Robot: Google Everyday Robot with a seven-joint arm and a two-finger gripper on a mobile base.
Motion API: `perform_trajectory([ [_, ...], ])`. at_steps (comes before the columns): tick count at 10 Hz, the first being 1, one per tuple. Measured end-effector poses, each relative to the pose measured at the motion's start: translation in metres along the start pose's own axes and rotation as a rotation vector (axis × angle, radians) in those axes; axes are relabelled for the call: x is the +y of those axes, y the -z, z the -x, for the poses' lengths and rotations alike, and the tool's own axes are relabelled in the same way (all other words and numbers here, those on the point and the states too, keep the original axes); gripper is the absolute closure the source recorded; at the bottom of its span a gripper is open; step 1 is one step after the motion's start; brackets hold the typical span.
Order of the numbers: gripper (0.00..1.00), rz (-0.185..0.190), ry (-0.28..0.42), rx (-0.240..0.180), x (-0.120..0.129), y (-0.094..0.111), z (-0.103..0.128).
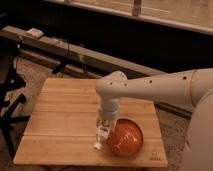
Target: Place the bottle in the ceramic bowl
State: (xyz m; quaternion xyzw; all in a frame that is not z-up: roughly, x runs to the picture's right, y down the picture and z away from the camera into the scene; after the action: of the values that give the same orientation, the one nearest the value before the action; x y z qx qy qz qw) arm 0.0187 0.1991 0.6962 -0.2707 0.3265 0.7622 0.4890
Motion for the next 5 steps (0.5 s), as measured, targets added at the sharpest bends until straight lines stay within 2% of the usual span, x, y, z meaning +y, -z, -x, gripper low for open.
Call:
perform_trajectory([
  [1, 0.95, -0.01, -0.047, -0.001, -0.018, -0.002, -0.004],
  [3, 0.73, -0.039, -0.104, 0.0, -0.04, -0.009, -0.004],
  [4, 0.65, -0.052, -0.127, 0.004, -0.046, -0.013, -0.001],
  [5, 0.53, -0.066, -0.151, 0.013, -0.047, -0.019, 0.006],
])
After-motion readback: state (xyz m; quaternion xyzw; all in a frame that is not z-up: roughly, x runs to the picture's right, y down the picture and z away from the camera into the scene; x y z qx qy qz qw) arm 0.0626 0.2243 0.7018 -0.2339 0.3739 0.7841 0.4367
